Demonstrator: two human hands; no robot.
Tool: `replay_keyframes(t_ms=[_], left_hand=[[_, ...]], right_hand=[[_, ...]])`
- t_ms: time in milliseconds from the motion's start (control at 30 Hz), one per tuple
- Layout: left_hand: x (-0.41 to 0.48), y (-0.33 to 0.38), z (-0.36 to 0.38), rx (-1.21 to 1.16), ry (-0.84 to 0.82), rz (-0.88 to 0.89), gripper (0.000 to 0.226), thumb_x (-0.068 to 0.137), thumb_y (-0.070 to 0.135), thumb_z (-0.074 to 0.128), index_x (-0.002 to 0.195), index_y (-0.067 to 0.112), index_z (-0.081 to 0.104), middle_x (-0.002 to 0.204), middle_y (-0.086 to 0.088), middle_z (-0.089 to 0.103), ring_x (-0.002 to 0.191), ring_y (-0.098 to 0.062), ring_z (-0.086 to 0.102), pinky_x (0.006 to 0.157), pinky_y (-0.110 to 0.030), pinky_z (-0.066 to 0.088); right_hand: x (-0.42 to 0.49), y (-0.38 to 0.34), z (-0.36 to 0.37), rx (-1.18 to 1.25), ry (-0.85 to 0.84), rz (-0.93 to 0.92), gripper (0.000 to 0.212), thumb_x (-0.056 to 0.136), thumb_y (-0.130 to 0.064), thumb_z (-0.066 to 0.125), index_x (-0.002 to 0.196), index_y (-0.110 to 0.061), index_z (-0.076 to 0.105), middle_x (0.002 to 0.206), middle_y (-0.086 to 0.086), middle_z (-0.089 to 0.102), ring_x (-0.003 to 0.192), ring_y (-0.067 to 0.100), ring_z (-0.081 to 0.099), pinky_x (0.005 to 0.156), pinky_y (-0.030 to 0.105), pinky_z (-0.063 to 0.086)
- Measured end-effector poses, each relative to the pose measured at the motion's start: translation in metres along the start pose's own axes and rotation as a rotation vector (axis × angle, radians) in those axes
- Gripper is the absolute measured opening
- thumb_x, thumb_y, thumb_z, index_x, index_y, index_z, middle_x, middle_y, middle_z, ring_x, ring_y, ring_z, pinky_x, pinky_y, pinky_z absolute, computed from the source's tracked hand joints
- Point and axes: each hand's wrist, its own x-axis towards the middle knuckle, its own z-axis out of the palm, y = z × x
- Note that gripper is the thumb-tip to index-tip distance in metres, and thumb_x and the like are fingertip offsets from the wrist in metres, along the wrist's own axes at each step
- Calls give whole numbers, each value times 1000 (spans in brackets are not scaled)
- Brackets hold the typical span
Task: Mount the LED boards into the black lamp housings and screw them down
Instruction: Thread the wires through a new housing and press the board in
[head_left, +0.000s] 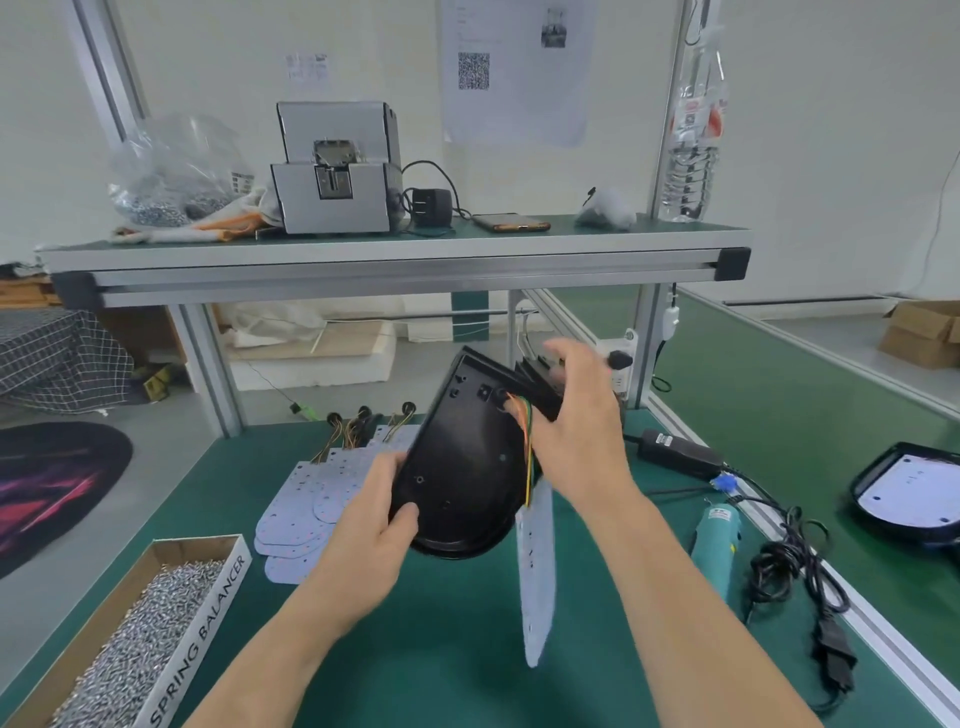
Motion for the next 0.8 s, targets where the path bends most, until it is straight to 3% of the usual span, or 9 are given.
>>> replay_keyframes(t_ms=[67,133,233,400,500,567,633,733,800], left_hand=[[0,1,-3,25,-8,20,57,99,-2,42,114,52,47,114,24,61,106,0,58,80,-3,41],[-2,1,-1,53,-1,40,52,99,-3,42,119,44,47,115,24,61,109,-2,57,82,-4,41],[-5,-2,9,84,18,40,43,99,-3,43,119,35,47,110,27,61,104,-4,58,80,-8,43],[-8,-8,16,174,20,0,36,98,0,46,116,31,45,99,31,59,91,-2,57,73,-11,44],[-1,-5,12,228,-85,-15,32,93,7,55,103,36,47,88,19,62,77,-4,55,66,-16,45],[10,1,16,221,-53,-48,20,93,17,61,104,31,52,86,11,66,78,-6,59,71,-26,49],[20,8,21,151,77,-97,12,94,21,60,102,29,56,87,9,69,81,-4,60,73,-22,48],[22,11,28,119,143,-121,14,96,19,58,94,33,58,82,5,69,78,-6,60,66,-20,47],[18,10,31,94,154,-138,13,96,17,59,95,30,59,82,4,69,78,-8,62,67,-20,49]], right_hand=[[9,1,-6,1,-169,96,31,89,-17,75,119,-23,67,105,-11,70,93,2,60,85,14,45],[11,1,-6,-70,-160,79,9,88,-16,74,95,-22,75,84,-9,72,79,11,61,74,25,46],[5,2,3,-90,-107,122,15,83,-11,72,77,-19,61,70,-5,62,73,23,55,70,38,47],[-2,13,15,-120,-54,257,20,80,-12,68,73,-19,50,67,-4,60,70,23,52,60,35,41],[-6,13,16,-19,-89,136,21,80,-3,67,74,-17,52,69,-2,59,71,24,52,65,42,46],[-10,11,18,8,-177,20,18,80,3,64,80,-12,54,76,1,60,77,24,53,73,45,47],[-10,11,18,10,-294,-60,17,83,3,63,89,-13,59,86,0,60,86,22,55,81,41,47],[-7,16,10,51,-446,-88,17,88,-11,70,101,-21,66,97,-5,59,94,5,55,85,16,42],[-9,17,10,44,-407,-104,14,88,-14,72,100,-21,70,94,-5,59,90,4,56,81,13,40]])
